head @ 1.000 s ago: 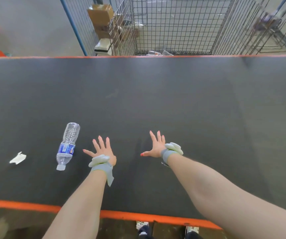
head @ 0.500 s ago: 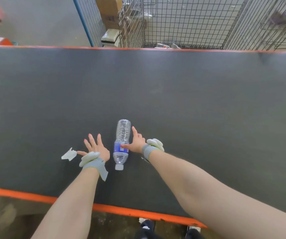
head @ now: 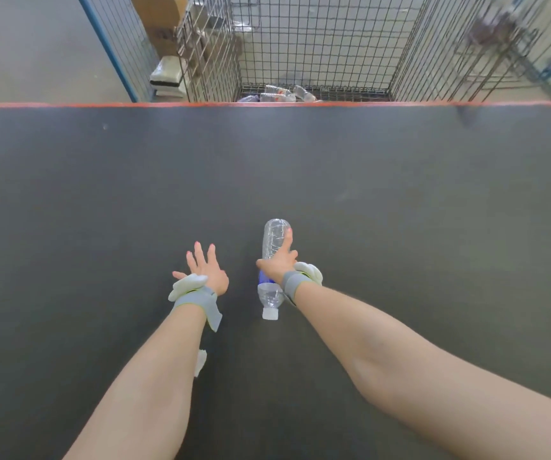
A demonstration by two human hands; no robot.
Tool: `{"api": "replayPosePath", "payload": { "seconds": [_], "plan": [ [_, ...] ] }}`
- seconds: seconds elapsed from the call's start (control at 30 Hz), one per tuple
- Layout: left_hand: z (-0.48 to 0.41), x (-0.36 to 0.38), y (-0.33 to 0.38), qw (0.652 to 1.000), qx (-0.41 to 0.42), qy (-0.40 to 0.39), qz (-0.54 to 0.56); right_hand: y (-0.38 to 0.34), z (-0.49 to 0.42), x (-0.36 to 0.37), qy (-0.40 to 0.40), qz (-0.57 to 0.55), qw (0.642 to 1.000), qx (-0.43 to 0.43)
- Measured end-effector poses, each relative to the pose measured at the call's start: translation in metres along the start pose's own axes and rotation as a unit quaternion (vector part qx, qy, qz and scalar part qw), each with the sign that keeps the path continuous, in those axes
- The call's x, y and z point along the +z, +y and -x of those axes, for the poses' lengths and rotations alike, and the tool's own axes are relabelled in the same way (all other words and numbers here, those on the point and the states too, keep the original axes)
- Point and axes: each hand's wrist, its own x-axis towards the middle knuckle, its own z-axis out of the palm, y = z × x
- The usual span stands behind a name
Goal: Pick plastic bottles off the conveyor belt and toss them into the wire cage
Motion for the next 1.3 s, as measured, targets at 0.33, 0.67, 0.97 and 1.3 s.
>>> {"api": "replayPosePath", "payload": {
  "seconds": [0.33,0.67,0.97,1.3],
  "plan": [
    [-0.100,-0.081,0.109,0.997,0.036,0.060,0.045,-0.242,-0.132,-0.188,0.047,-0.297,0.951,-0.078],
    [-0.061,-0.054,0.107,0.998,0.057,0.015,-0.018,-0.126,-0.102,-0.128,-0.016,-0.010,1.000,-0.010],
    [0.001,0.004,0.060,0.997,0.053,-0.055,-0.034,-0.010,-0.042,-0.080,-0.083,0.314,0.943,-0.071],
    [0.059,0.069,0.029,0.996,0.046,-0.021,-0.067,0.103,0.005,-0.066,-0.108,0.357,0.927,-0.027]
  ]
}}
